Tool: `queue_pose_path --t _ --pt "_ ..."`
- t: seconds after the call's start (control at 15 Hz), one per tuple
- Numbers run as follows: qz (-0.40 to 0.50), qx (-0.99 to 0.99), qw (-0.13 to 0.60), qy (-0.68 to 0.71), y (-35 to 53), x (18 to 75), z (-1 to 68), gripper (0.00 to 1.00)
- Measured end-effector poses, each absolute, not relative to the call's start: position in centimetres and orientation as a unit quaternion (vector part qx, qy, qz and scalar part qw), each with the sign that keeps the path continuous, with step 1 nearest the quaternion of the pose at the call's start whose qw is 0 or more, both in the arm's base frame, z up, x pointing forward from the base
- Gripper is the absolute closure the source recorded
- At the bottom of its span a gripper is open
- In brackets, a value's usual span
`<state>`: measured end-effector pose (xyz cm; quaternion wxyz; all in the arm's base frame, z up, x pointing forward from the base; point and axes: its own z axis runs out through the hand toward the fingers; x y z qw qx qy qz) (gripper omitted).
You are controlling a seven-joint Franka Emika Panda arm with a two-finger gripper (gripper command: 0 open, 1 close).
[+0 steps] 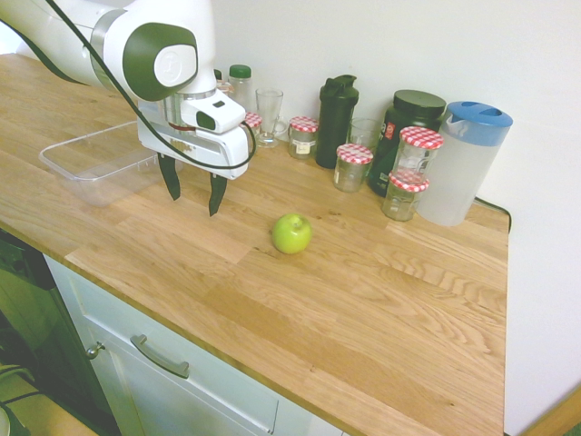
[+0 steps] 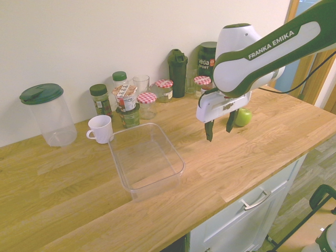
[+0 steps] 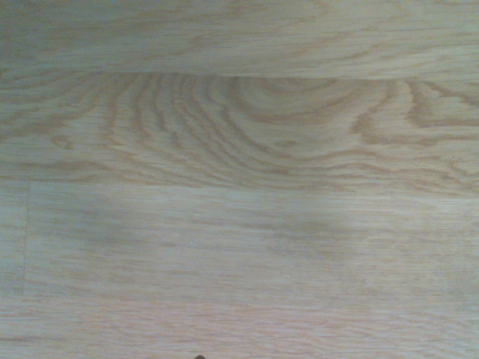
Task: Put the apple into the container
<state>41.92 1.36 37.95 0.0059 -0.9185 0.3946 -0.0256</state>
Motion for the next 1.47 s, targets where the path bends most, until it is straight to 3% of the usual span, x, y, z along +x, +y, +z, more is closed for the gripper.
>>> queue_pose_path --t 0.27,0.6,1.27,1.33,1.47 --pt "-0.03 -0.916 0.012 0.4 0.2 42.7 39.3 0.0" --pt "-0.021 -0.954 -0.01 0.3 -9.8 43.6 45.7 0.0" --pt "-0.04 -0.976 -0.04 0.212 -14.8 45.2 37.5 0.0" --pt "-0.036 -0.976 -0.043 0.21 -14.9 45.3 37.0 1.0" --pt "-0.029 -0.977 -0.045 0.208 -15.0 45.5 36.3 1.0"
